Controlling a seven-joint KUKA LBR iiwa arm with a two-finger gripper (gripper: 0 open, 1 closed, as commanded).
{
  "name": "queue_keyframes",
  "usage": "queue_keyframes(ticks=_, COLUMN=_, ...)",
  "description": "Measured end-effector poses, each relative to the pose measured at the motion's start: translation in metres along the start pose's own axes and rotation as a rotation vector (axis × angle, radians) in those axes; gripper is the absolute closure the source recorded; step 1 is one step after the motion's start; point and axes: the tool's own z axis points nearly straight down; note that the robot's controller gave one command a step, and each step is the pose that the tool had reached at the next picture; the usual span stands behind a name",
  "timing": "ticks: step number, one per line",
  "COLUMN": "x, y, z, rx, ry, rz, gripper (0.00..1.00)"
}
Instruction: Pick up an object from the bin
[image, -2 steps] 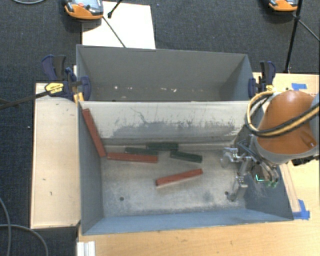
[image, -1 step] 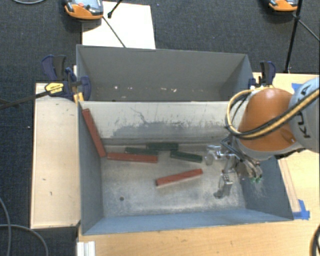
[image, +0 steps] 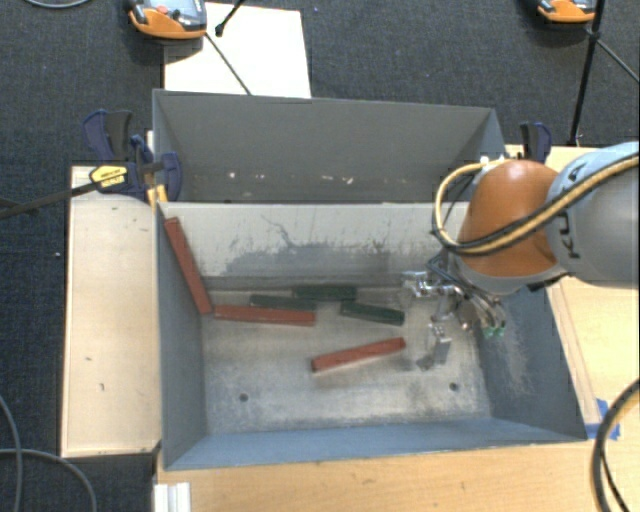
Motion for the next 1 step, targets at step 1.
queue_keyframes(ticks=1, x=-0.0139, y=0.0390, z=0.0062, rx=0.001, ry=0.011, rz=0.222, gripper=1.00)
